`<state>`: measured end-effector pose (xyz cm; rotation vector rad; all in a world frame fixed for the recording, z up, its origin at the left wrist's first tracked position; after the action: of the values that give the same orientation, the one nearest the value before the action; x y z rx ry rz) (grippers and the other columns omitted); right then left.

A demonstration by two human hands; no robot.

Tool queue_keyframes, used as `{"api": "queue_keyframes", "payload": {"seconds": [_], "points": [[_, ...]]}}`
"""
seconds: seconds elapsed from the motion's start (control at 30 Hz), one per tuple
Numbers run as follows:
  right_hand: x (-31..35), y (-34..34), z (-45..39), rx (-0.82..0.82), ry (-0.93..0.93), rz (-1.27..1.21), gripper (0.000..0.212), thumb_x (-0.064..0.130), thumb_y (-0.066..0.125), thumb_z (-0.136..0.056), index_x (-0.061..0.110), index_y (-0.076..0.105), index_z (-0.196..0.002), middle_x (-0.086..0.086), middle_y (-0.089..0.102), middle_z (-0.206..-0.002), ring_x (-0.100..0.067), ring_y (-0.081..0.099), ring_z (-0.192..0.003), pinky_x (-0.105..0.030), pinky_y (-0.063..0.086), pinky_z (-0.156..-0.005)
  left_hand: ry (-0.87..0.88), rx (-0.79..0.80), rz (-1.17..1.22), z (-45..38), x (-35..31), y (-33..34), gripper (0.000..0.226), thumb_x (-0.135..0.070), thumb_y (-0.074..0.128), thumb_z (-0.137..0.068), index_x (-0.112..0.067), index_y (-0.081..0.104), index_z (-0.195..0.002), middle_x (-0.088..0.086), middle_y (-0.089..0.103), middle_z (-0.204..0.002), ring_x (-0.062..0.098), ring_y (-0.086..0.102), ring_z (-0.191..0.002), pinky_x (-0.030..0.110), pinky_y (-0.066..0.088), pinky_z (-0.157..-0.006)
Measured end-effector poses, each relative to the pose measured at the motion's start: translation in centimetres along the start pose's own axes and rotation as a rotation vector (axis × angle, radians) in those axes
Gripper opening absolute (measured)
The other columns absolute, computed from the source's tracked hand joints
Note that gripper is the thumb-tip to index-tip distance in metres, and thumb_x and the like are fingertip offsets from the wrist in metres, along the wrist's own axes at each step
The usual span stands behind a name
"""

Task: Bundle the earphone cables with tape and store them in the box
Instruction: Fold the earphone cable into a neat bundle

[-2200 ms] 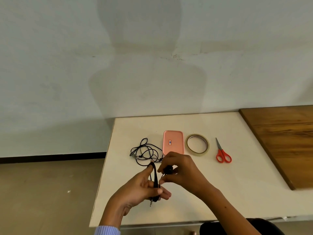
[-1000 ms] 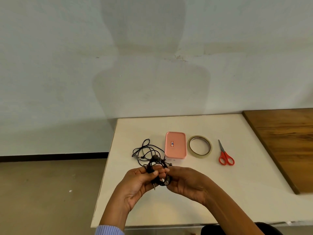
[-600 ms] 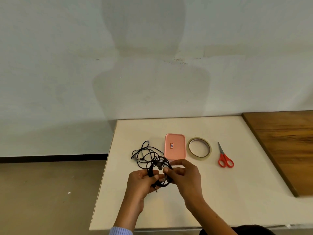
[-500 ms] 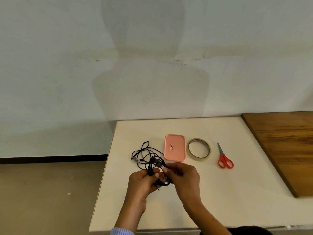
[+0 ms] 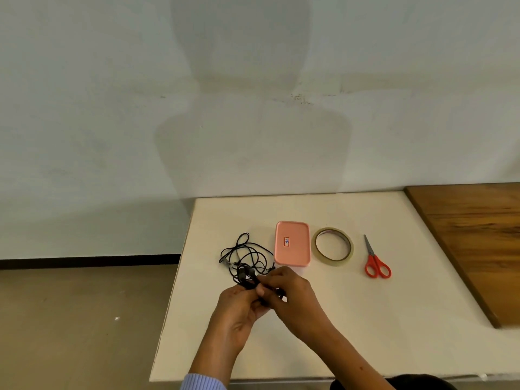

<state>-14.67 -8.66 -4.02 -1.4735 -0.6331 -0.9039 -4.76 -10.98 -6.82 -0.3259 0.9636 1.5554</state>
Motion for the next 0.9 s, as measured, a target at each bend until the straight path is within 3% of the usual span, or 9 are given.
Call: {"api": "queue_keyframes", "payload": {"seconds": [0.1, 0.2, 0.4, 0.5, 0.63, 0.73, 0.9], "points": [[-0.1, -0.1, -0.1, 0.076, -0.036, 0.015, 0.033, 0.029, 0.066, -0.085, 0.023, 0.065, -0.118, 0.004, 0.06, -0.11, -0.002, 0.053, -0.091, -0.002, 0.039, -0.076, -0.067, 0.066, 0.067, -0.1, 0.0, 0.0, 0.019, 0.011, 0.043, -0.092, 0.01, 0.061, -0.096, 0.021, 0.071, -0.082, 0.023, 0.072, -0.066, 0.028, 0.058, -0.054], [0.0, -0.2, 0.0, 0.08, -0.084, 0.097, 0.032, 0.023, 0.068, -0.084, 0.021, 0.067, -0.116, 0.003, 0.061, -0.107, 0.001, 0.049, -0.081, -0.001, 0.037, -0.073, -0.108, 0.125, 0.1, 0.1, 0.2, 0.4, 0.022, 0.009, 0.038, -0.094, 0.014, 0.057, -0.104, 0.026, 0.067, -0.093, 0.021, 0.07, -0.058, 0.027, 0.056, -0.051], [-0.3, -0.4, -0.2, -0.06, -0.065, 0.17, 0.02, 0.012, 0.059, -0.089, 0.016, 0.074, -0.101, -0.002, 0.066, -0.097, -0.011, 0.059, -0.085, -0.018, 0.045, -0.074, -0.144, 0.158, 0.098, 0.1, 0.4, 1.4, 0.021, 0.002, 0.036, -0.096, 0.008, 0.056, -0.092, 0.014, 0.064, -0.063, 0.016, 0.066, -0.055, 0.036, 0.06, -0.062], [-0.5, -0.1, 0.1, -0.133, -0.062, 0.133, 0.02, 0.006, 0.059, -0.087, 0.016, 0.075, -0.093, 0.0, 0.064, -0.092, -0.009, 0.06, -0.08, -0.019, 0.049, -0.072, -0.071, 0.103, 0.106, -0.1, 0.6, 1.7, 0.025, -0.003, 0.037, -0.098, 0.007, 0.059, -0.092, 0.013, 0.07, -0.068, 0.016, 0.07, -0.062, 0.029, 0.06, -0.063], [-0.1, -1.3, 0.4, -0.32, -0.042, -0.042, 0.018, -0.002, 0.06, -0.085, 0.006, 0.074, -0.091, 0.004, 0.057, -0.09, -0.002, 0.057, -0.079, -0.007, 0.044, -0.069, -0.032, 0.062, 0.283, -0.2, 0.6, 2.4, 0.026, -0.007, 0.04, -0.097, 0.007, 0.061, -0.101, 0.02, 0.073, -0.083, 0.021, 0.073, -0.069, 0.027, 0.058, -0.053], [0.4, -1.8, 0.2, -0.34, -0.067, -0.02, 0.022, 0.0, 0.064, -0.084, 0.016, 0.076, -0.094, 0.013, 0.057, -0.086, 0.008, 0.056, -0.085, -0.008, 0.045, -0.067, -0.006, 0.056, 0.328, -0.1, 0.3, 2.9, 0.024, -0.009, 0.043, -0.096, 0.005, 0.063, -0.099, 0.024, 0.072, -0.089, 0.024, 0.073, -0.071, 0.028, 0.057, -0.051], [0.0, -2.4, 0.6, -0.423, -0.038, 0.048, 0.024, 0.01, 0.072, -0.078, 0.029, 0.075, -0.092, 0.017, 0.068, -0.086, -0.004, 0.061, -0.081, -0.019, 0.051, -0.07, 0.033, 0.016, 0.295, -0.2, 0.1, 3.0, 0.022, -0.009, 0.048, -0.094, 0.004, 0.065, -0.098, 0.024, 0.071, -0.091, 0.026, 0.073, -0.069, 0.029, 0.058, -0.052]]}}
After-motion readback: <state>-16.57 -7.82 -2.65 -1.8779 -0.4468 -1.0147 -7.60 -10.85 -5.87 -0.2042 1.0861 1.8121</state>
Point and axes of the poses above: each hand's wrist, its own z-axis away from the middle knuckle, its own y-axis out of the palm, x = y × z, the point moved 6 cm from there along -z, towards the middle knuckle
